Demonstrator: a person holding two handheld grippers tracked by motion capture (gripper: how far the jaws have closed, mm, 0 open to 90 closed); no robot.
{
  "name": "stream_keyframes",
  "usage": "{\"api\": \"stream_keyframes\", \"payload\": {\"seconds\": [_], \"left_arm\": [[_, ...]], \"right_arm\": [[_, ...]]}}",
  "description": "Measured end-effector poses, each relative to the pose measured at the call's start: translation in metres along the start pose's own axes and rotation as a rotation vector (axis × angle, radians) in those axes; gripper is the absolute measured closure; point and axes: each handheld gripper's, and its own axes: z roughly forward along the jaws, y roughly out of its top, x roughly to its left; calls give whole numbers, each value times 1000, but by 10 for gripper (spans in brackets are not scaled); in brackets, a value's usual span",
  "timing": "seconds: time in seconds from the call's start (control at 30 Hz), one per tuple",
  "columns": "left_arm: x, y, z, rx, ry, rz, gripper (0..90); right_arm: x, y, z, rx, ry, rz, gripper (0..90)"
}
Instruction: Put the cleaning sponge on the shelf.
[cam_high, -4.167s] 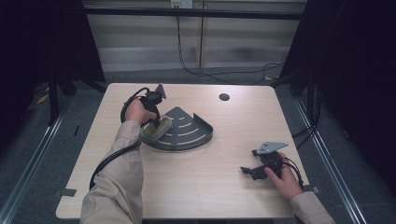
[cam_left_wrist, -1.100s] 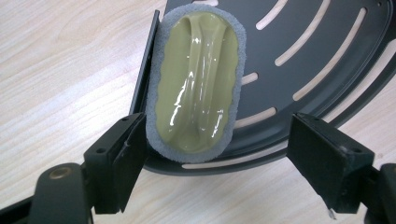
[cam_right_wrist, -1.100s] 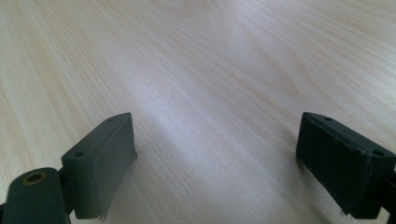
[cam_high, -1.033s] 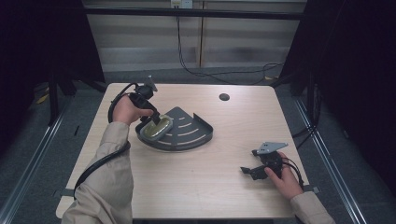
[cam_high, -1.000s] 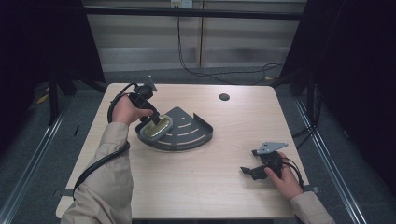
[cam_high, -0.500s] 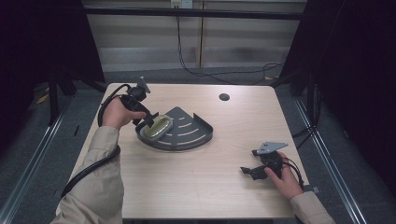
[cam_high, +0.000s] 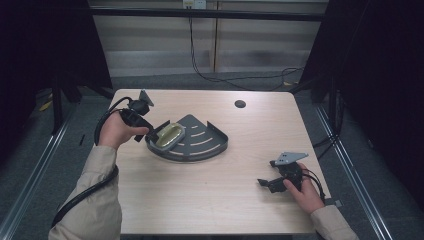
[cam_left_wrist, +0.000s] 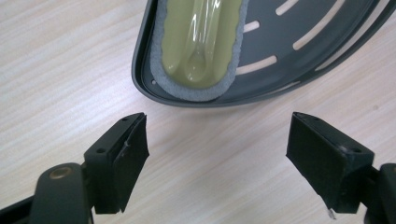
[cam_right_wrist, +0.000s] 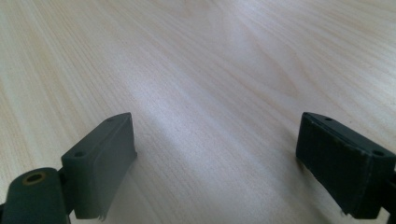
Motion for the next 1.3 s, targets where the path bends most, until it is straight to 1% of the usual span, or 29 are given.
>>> {"api": "stream_keyframes", "payload": {"seconds": [0.17,0.23,0.27,0.33,0.43,0.47,0.5,0.53,0.57,0.6,0.77,0.97,1.13,1.3], "left_arm": [[-4,-7,1,-1,4,20,205],[-6,-11,2,-5,-2,24,206],[-6,-12,2,-4,-2,32,206],[-7,-15,3,-6,-7,32,206],[-9,-20,5,-10,-6,45,208],[-11,-22,7,-14,-17,43,208],[-12,-24,8,-15,-17,48,209],[-13,-26,9,-9,-20,54,209],[-14,-28,11,-7,-21,52,209],[-15,-30,12,-6,-13,63,209],[-16,-40,18,-11,-29,65,212],[-15,-53,28,-12,-32,60,213],[-13,-62,35,3,-29,59,215],[-12,-71,41,-4,-37,53,215]], "right_arm": [[0,0,0,0,0,0,114],[0,0,0,0,0,0,114],[0,0,0,0,0,0,113],[0,0,0,0,0,0,114],[0,0,0,1,1,2,114],[0,0,0,1,0,2,114],[0,0,0,1,1,2,114],[0,0,0,2,1,2,114],[0,0,0,2,1,0,113],[0,0,0,3,1,0,114],[0,0,0,3,1,0,114],[0,0,0,3,1,-1,114],[0,0,0,3,1,0,113],[0,0,0,3,1,0,113]]}}
